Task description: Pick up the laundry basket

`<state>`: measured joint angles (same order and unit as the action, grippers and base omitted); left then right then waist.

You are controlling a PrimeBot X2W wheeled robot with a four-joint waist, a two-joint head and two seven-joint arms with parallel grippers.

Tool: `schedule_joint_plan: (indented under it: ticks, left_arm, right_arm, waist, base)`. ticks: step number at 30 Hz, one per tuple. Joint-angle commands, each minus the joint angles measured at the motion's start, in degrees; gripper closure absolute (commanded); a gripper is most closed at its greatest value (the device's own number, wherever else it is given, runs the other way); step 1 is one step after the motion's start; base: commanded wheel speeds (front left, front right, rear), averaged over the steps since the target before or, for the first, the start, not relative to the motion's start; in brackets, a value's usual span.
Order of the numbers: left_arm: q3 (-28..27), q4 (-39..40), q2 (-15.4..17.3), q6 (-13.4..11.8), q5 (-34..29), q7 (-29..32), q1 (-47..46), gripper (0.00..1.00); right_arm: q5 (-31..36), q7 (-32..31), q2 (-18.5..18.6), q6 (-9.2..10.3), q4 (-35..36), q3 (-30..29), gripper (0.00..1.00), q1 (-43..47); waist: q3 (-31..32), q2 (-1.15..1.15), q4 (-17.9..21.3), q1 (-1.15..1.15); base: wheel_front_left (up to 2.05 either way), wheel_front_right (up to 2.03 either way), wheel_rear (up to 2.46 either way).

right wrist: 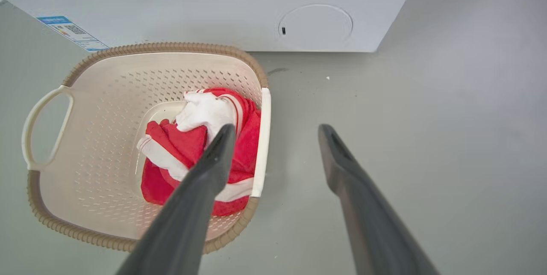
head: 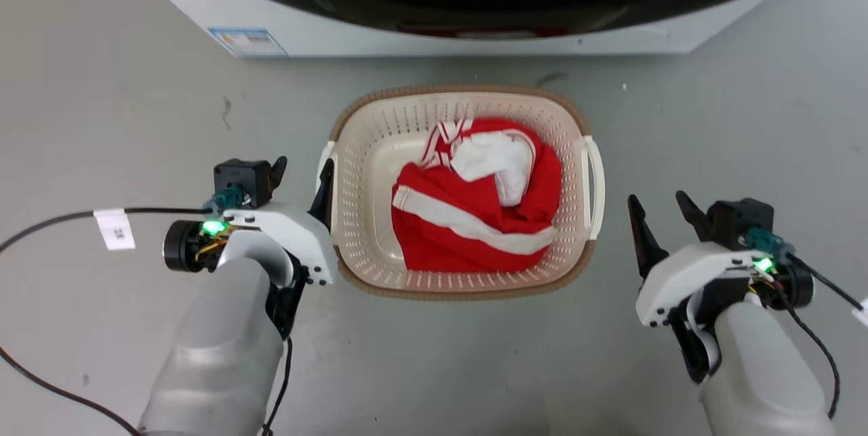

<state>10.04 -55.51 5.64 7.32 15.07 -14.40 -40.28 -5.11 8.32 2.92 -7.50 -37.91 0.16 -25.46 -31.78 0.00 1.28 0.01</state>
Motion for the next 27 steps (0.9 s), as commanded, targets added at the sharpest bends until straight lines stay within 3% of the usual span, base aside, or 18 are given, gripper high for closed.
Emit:
schedule_joint_plan:
  ticks: [1, 2, 12, 27]
  left_arm:
    - [0.47, -1.83, 0.59, 0.14, 0.62, 0.39, -1.99, 0.0]
    - [1.74, -4.78, 1.06, 0.17, 2.3, 1.52, -4.56, 0.0]
    - [7.38, -9.25, 3.95, 0.19, 10.8, 10.01, -11.33, 0.0]
    - [14.78, -10.57, 7.96, 0.14, 20.61, 18.82, -15.35, 0.0]
  right_arm:
    - [-1.22, 0.77, -0.06, 0.01, -2.48, 0.53, 0.0, -2.68]
    - [-1.75, 1.61, -0.06, 0.01, -7.42, 1.77, 0.0, -6.42]
    - [-5.46, 1.61, -0.06, 0.01, -21.6, 8.21, 0.0, -17.56]
    - [-17.24, -2.78, -0.05, 0.02, -29.99, 21.78, 0.0, -27.05]
  waist:
    - [-3.8, 0.0, 0.81, -0.01]
    - [-5.98, 0.0, 1.17, -0.01]
    - [-11.38, 0.0, 1.65, -0.01]
    - [-15.61, 0.0, 2.97, -0.01]
  base:
    - [0.0, 0.0, 0.0]
    - [0.0, 0.0, 0.0]
    - [0.0, 0.0, 0.0]
    - [0.0, 0.0, 0.0]
